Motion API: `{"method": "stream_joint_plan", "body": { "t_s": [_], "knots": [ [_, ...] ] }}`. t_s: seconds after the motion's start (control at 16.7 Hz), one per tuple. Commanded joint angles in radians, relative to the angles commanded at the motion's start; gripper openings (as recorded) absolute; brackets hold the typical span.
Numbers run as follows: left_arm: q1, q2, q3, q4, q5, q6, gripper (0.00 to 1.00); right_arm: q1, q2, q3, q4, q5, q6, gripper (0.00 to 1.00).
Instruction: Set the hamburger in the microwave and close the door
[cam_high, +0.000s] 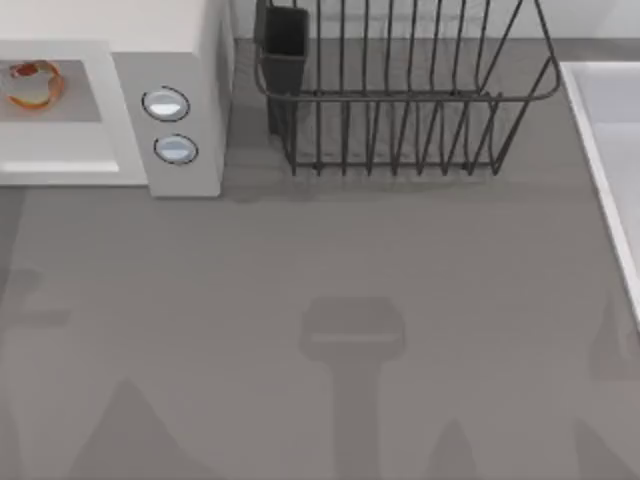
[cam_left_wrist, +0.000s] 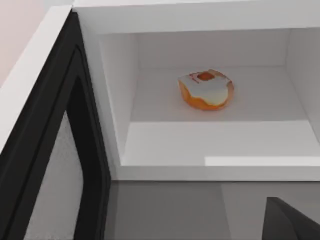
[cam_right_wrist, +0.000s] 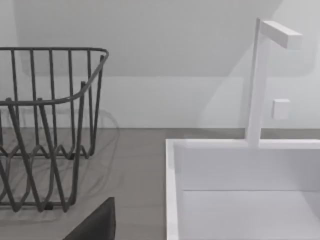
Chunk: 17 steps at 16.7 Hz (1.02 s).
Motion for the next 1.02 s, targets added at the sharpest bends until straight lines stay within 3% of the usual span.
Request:
{"method": "stream_joint_plan", "body": {
  "t_s": [0.6,0.84,1.02],
  "knots": [
    [0.43,0.854,0.738,-0.591,0.216,0.505,0.0,0.0,0.0,0.0,0.0,0.0,0.0,1.0],
    [0.539,1.034,0.95,-0.733,0.258,0.673,0.0,0.0,0.0,0.0,0.0,0.0,0.0,1.0],
    [0.57,1.075,1.014,-0.778,0.268,0.732,0.0,0.0,0.0,0.0,0.0,0.0,0.0,1.0]
  ]
}}
